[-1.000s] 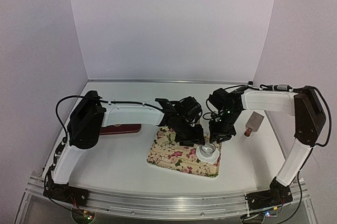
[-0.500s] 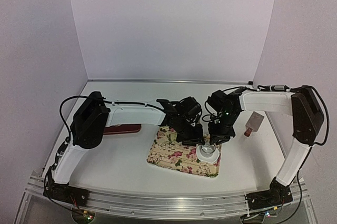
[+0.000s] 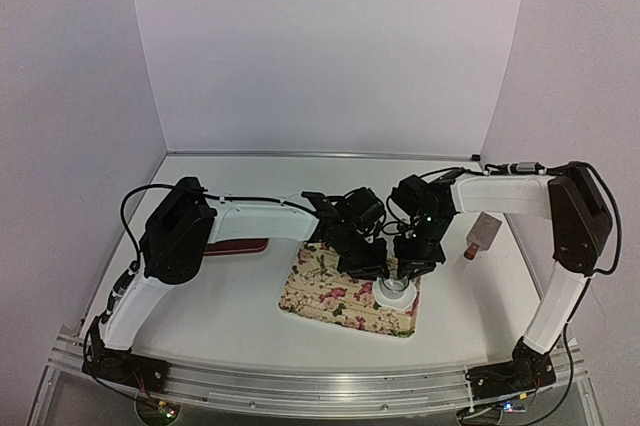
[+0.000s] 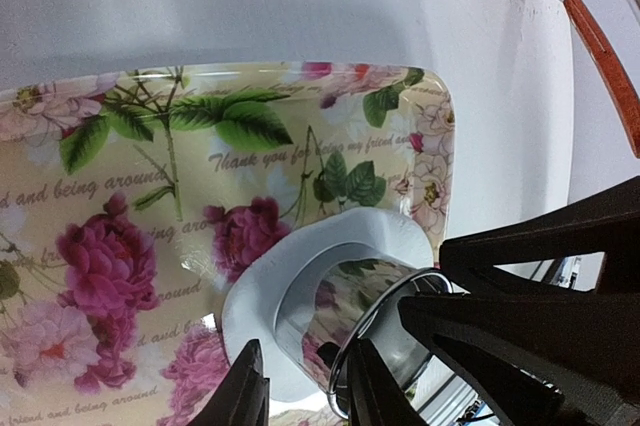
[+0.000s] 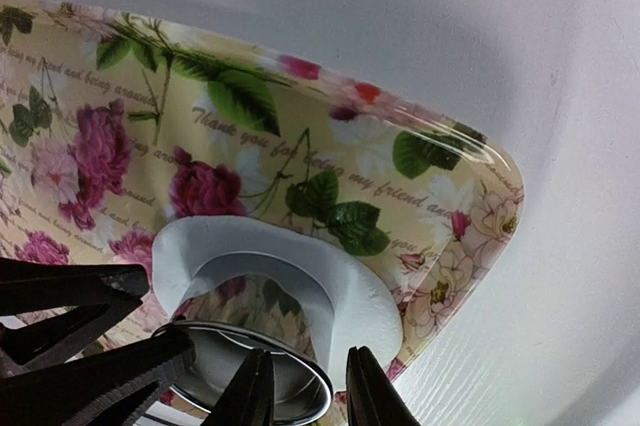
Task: Roll out the dumpling wrappers from the dough
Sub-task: Press the dumpling wrapper onto the work surface.
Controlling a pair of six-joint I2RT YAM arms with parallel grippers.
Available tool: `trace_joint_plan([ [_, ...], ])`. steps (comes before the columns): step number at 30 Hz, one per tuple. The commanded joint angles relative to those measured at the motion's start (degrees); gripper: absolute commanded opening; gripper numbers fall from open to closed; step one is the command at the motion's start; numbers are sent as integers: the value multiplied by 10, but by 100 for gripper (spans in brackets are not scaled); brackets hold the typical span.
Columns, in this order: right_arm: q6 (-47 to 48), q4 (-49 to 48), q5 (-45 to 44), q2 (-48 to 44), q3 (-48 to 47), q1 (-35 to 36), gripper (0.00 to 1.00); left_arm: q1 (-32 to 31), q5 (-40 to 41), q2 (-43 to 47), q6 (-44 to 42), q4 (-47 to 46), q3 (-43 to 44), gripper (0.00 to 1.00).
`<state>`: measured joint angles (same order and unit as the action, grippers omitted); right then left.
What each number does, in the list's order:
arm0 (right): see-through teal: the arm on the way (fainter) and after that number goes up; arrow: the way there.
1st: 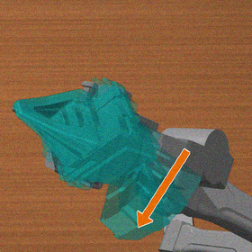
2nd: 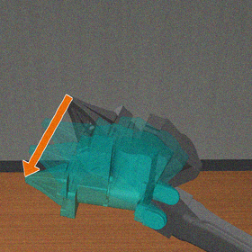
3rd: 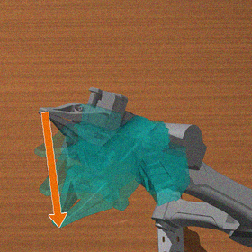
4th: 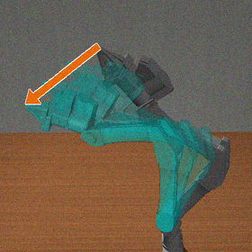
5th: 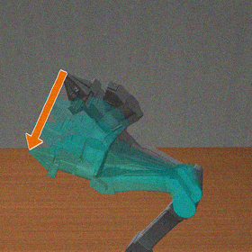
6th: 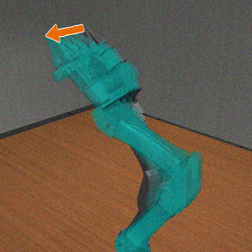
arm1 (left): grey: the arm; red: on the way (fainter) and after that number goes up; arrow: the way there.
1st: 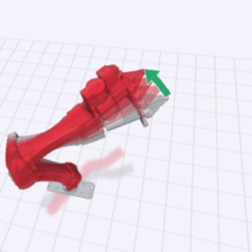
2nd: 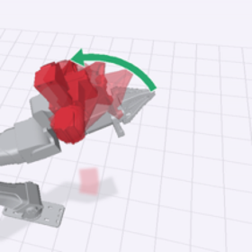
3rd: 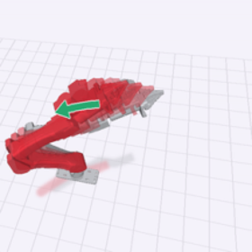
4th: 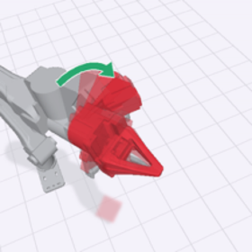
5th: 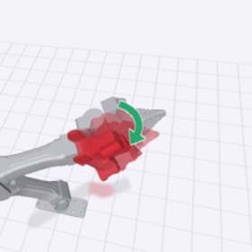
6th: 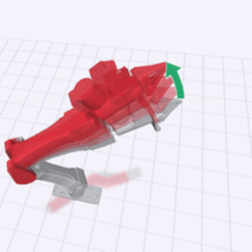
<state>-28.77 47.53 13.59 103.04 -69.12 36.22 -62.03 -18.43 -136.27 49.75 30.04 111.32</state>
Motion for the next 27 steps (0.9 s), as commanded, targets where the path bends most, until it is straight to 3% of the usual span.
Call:
trace_joint_plan([
  [1, 7, -1, -2, 8, 4, 7, 0, 2, -9, -6, -1, -13, 28, 24],
  [11, 9, -2, -2, 6, 6, 12, 0, 2, -16, -9, 0, -16, 21, 15],
  [27, 3, -2, -10, -13, 11, 21, 0, 1, -19, -10, 2, -15, 18, 12],
])
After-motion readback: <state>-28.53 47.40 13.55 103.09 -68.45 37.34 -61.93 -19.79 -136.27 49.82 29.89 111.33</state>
